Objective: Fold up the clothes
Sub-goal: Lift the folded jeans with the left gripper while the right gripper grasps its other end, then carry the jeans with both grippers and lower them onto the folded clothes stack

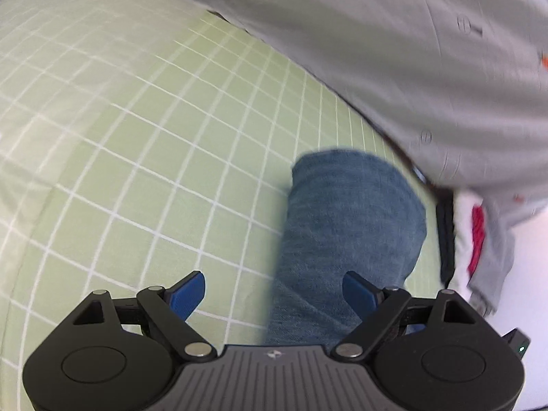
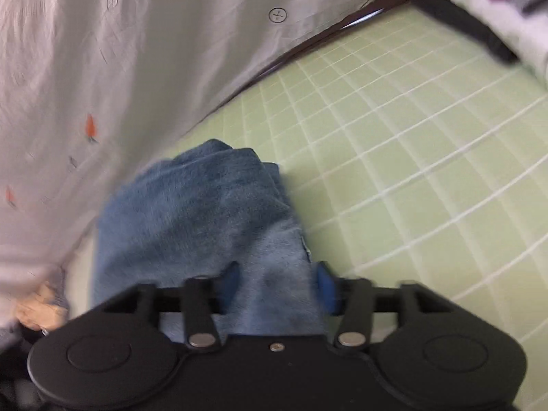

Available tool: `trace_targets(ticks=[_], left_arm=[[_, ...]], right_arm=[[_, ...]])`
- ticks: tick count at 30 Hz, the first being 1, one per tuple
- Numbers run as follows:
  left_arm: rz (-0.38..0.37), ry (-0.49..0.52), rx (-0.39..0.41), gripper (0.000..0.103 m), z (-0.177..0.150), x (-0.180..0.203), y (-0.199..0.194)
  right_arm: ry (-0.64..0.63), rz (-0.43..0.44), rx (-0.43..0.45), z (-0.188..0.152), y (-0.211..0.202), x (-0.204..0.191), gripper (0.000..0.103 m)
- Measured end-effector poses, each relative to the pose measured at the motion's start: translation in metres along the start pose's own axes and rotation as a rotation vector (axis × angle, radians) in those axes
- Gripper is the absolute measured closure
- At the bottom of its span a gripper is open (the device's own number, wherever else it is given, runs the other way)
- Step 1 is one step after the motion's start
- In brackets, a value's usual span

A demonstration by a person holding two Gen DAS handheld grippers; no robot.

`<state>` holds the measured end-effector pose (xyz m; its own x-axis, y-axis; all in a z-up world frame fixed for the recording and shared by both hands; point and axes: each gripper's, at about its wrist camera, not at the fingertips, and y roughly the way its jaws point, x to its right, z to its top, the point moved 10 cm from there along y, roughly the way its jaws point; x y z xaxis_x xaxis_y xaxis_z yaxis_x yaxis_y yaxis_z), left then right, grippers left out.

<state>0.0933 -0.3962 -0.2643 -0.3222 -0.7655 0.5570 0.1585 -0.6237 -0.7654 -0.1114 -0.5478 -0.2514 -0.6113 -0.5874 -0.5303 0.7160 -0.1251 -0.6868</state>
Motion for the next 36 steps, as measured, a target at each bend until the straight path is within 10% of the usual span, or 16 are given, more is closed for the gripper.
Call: trace_targets(ticks=[4, 12, 17, 22, 28, 36], left_arm=[[0.001, 0.061, -0.01, 0.013, 0.0, 0.01, 0.007], [0.003, 0.184, -0.069, 0.004, 0.006, 0.033, 0.034], [-0.042, 0.167, -0.116, 0.0, 0.008, 0.037, 0.059], [-0.128, 0.099, -0.146, 0.0, 0.003, 0.036, 0.076], [-0.109, 0.249, -0.112, 0.036, -0.008, 0.048, 0.054], [-0.197, 0.263, -0.068, 0.04, -0.056, 0.03, -0.018]], right_arm=[[0.045, 0.074, 0.001, -0.007, -0.008, 0.003, 0.024], [0.02, 0.118, -0.003, -0.007, 0.008, 0.009, 0.021], [0.001, 0.2, -0.014, -0.002, 0.021, -0.006, 0.0], [-0.068, 0.169, -0.026, -0.002, 0.033, -0.027, 0.0], [-0.066, 0.111, -0.018, -0.012, 0.02, -0.051, 0.044], [-0.004, 0.076, -0.016, -0.07, -0.051, -0.082, 0.053]])
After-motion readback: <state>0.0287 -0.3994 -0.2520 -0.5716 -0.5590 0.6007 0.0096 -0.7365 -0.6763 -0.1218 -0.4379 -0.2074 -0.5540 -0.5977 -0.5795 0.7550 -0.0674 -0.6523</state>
